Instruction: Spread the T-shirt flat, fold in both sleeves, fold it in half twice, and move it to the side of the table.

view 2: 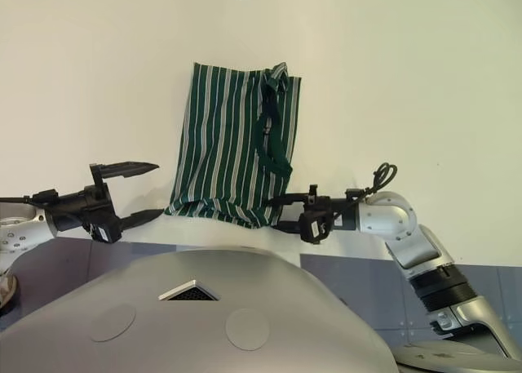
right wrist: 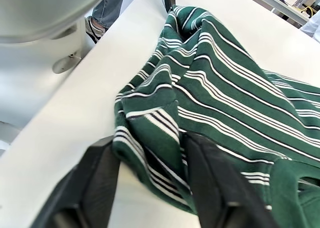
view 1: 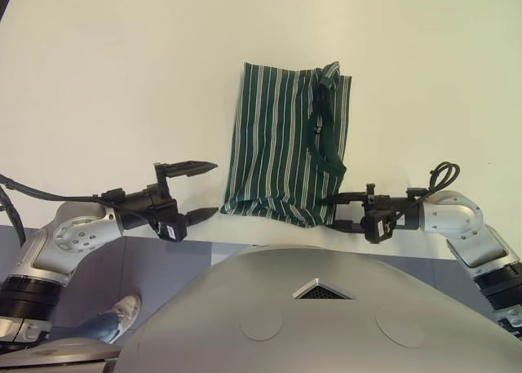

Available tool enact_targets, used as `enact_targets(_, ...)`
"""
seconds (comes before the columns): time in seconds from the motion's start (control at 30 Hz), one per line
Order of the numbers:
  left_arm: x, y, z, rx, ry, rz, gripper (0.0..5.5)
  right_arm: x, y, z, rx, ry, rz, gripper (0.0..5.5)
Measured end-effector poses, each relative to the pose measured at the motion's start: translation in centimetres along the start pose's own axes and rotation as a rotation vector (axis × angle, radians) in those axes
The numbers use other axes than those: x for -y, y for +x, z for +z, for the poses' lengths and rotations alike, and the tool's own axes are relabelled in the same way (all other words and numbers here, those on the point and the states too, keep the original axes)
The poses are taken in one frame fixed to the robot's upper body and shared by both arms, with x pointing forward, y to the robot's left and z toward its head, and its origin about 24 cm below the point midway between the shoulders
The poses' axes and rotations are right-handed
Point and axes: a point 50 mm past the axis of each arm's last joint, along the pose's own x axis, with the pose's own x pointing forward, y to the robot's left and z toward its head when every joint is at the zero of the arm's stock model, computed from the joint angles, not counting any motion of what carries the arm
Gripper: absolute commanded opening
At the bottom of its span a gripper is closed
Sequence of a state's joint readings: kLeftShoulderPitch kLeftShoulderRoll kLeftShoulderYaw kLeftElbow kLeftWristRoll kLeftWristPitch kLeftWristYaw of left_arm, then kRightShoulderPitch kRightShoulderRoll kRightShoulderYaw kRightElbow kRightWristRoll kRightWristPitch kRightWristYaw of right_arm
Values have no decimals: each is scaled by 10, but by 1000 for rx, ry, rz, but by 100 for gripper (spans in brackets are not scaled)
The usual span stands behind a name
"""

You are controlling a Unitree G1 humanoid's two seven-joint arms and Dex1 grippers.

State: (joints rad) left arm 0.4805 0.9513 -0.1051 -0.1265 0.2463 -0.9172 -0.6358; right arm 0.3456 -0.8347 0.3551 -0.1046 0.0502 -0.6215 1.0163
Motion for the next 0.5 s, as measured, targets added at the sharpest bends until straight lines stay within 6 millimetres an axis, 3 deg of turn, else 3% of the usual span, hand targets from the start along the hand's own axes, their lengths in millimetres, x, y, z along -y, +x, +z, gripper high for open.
enact_targets(0.23, 0, 12, 5, 60, 10, -51, 540, 1, 0, -2, -12, -5, 5, 25)
enact_targets(0.5, 2, 21, 3, 89, -4, -71, 391, 4, 0, -2, -17, -16, 5, 15)
